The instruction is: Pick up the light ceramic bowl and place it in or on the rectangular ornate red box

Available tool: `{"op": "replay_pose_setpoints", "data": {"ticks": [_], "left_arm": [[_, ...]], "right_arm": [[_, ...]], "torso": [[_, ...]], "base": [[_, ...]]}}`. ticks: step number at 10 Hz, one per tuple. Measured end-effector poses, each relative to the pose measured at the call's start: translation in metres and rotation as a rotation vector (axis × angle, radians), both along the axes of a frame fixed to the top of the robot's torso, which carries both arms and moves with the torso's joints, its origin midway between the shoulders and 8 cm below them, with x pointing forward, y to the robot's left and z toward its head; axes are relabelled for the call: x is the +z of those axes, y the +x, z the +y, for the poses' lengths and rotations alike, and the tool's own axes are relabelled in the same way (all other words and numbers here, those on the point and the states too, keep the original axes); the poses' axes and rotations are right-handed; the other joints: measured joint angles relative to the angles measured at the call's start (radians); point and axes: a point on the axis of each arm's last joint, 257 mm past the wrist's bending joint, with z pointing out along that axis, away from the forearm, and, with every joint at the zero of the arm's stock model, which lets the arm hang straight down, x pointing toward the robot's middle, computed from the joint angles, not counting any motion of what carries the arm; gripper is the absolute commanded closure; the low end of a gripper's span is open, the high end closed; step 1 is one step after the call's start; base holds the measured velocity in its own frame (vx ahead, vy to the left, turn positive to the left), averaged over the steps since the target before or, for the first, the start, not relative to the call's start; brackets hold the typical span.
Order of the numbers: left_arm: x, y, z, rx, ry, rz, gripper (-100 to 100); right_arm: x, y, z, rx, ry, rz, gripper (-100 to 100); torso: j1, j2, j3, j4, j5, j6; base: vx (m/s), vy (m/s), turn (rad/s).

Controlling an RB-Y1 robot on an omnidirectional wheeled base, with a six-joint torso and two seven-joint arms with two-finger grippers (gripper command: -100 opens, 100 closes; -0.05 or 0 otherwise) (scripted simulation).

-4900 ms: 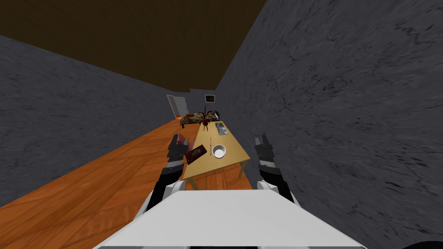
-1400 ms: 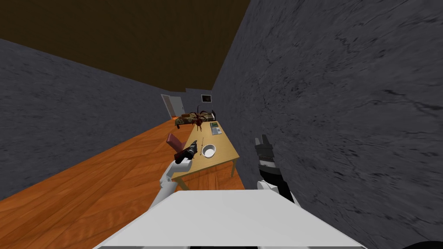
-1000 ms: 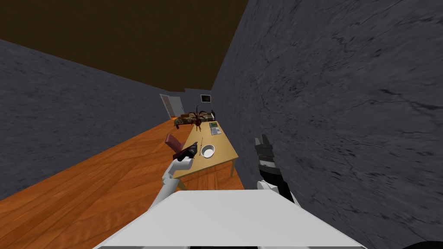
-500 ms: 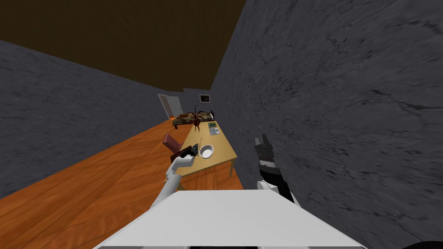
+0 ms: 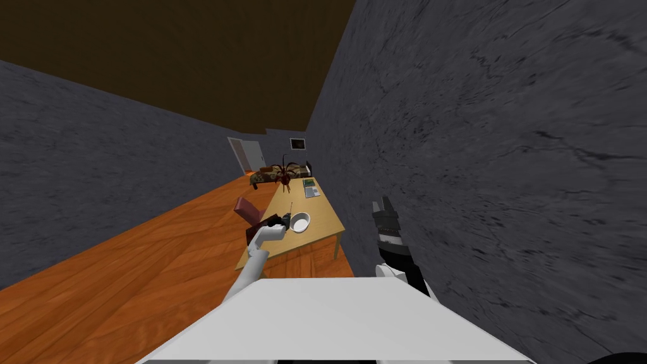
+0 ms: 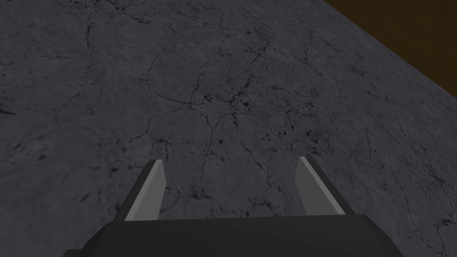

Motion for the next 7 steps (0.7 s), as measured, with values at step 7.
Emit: {"op": "replay_pose_setpoints", "data": {"ticks": [7], "left_arm": [[-0.043,-0.017,-0.014,-0.002,-0.025,0.199,-100]], "right_arm": [[0.000,0.000,0.000,0.000,0.000,0.000,0]], "torso": [[0.001,0.000,0.000,0.000,0.000,0.000]], "base": [[0.018,-0.008,-0.034]]}}
